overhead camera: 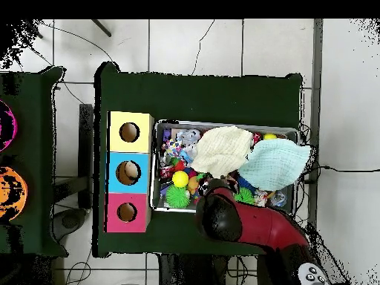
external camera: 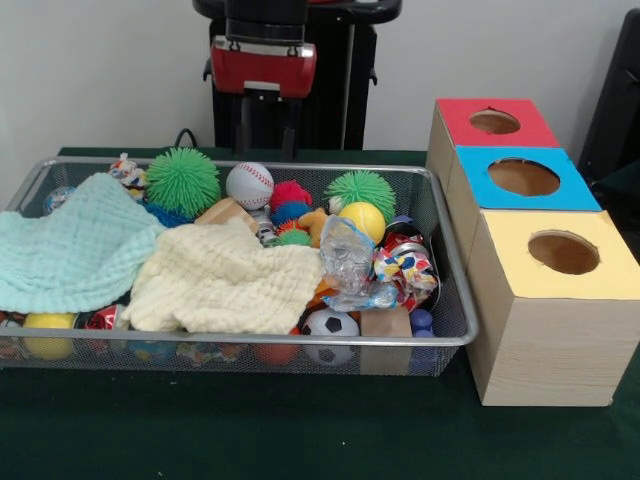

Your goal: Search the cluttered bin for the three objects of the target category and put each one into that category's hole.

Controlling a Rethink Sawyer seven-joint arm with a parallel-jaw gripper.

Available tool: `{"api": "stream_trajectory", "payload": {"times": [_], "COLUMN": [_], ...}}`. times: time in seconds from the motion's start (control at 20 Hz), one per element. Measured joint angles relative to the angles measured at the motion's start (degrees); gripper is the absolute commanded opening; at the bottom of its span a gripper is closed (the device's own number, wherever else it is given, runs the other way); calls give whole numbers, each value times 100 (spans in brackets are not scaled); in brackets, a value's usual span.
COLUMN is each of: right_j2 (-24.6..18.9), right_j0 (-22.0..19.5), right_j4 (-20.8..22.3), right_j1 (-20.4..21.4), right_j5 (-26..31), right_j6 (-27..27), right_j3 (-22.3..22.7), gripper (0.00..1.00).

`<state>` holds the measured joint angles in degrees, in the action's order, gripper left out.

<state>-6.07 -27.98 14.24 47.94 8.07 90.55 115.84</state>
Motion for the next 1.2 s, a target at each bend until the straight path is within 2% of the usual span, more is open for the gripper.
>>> {"api": "stream_trajectory", "payload": {"times": [0.6,1.2], "right_j2": [20,210], "right_j0": [173,769], "right_j4": [81,78], "right_j1": [-411,-1030], "right_j5": [-9,-341], "right_j6": [0,0], "right_j3": [-2,-6], "gripper": [100,100]}}
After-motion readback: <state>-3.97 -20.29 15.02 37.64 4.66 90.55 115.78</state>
